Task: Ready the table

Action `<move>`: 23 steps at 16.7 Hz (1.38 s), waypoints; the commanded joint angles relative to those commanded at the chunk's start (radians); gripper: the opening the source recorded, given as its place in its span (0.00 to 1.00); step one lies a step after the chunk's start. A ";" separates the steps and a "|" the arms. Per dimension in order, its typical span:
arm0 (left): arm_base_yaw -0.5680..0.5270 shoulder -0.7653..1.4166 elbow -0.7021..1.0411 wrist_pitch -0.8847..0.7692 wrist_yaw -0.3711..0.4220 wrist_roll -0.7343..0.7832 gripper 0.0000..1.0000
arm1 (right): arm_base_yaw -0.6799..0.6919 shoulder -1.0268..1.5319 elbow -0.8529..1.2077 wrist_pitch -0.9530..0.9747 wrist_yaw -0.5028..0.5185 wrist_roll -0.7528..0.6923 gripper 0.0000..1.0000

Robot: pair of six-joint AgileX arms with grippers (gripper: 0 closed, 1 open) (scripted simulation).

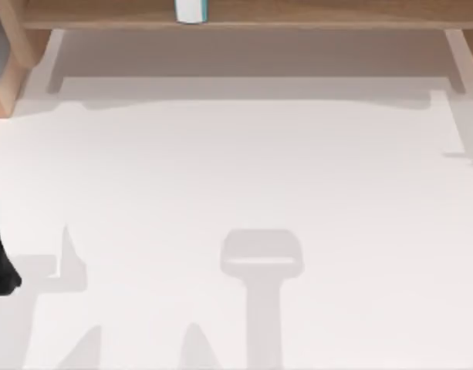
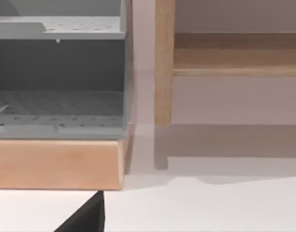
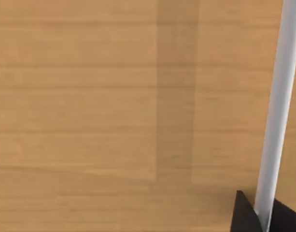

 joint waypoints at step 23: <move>0.000 0.000 0.000 0.000 0.000 0.000 1.00 | 0.138 0.219 0.514 -0.290 0.144 -0.002 0.00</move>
